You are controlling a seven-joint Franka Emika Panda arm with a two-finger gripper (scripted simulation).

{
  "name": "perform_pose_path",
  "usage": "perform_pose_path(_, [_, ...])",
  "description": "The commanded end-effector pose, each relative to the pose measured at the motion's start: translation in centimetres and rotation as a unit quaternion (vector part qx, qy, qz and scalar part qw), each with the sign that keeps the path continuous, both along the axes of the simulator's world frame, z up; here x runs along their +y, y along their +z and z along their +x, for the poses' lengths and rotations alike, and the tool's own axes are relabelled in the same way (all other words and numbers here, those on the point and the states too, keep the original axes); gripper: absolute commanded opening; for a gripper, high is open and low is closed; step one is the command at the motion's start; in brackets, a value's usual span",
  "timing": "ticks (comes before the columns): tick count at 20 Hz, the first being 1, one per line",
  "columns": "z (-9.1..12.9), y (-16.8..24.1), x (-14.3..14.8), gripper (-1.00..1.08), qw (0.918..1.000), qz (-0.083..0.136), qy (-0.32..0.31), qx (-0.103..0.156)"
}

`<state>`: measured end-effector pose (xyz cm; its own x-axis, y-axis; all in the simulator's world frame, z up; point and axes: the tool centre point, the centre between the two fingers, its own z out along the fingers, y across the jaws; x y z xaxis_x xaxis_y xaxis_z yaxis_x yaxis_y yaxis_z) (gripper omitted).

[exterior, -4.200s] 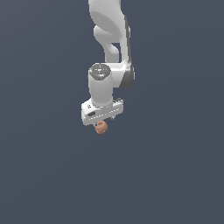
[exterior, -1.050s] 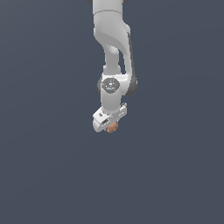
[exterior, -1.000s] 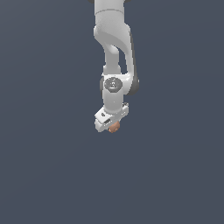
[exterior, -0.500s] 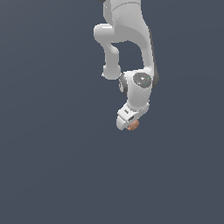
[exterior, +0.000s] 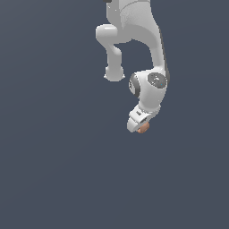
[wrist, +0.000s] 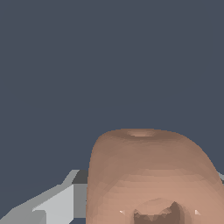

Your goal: Pick up the object and move it to a goal position.

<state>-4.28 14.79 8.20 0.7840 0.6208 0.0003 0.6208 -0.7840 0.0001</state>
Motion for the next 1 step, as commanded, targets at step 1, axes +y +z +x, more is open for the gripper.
perform_pose_path(1, [0.08,-0.01,-0.10,-1.00,1.0000,0.000,-0.001,0.000])
